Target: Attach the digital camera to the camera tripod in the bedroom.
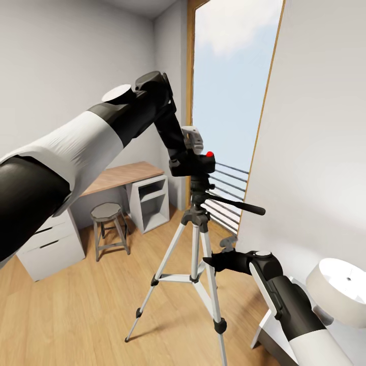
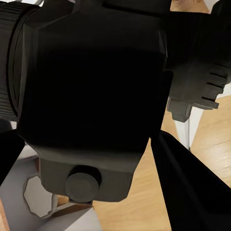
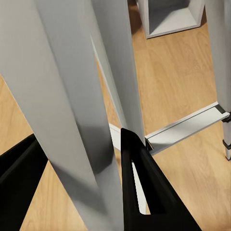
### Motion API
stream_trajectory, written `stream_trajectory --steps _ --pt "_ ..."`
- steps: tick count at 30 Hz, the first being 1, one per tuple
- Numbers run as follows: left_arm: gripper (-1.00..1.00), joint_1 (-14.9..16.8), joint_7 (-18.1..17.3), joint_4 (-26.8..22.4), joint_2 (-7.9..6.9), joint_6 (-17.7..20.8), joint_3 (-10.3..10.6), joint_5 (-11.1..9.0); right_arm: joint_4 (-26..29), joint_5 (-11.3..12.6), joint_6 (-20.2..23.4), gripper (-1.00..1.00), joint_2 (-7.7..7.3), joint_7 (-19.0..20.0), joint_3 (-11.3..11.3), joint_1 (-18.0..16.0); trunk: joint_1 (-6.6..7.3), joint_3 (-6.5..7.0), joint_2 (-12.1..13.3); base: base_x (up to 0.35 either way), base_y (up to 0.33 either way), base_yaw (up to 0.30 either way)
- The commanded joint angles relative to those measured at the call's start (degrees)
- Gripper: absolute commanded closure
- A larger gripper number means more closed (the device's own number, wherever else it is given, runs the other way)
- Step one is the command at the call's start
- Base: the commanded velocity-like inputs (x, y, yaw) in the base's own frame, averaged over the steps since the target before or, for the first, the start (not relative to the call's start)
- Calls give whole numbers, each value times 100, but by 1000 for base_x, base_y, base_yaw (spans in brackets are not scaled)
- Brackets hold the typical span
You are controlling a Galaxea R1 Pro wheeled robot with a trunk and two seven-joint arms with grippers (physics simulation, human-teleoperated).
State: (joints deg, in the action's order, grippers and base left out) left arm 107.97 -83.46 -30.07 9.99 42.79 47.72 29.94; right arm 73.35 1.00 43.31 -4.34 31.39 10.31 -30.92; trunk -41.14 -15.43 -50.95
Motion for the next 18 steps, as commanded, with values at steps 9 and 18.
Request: stream_trajectory --steps 9,18 --pt "100 5 -43 -32 1 41 -13 -12 0 -50 46 100 -5 8 6 -1 -1 -9 -5 0 0 0" --pt "100 5 -101 -266 1 48 -48 -427 -3 -56 46 100 -5 8 10 -1 -1 -9 -5 0 0 0"
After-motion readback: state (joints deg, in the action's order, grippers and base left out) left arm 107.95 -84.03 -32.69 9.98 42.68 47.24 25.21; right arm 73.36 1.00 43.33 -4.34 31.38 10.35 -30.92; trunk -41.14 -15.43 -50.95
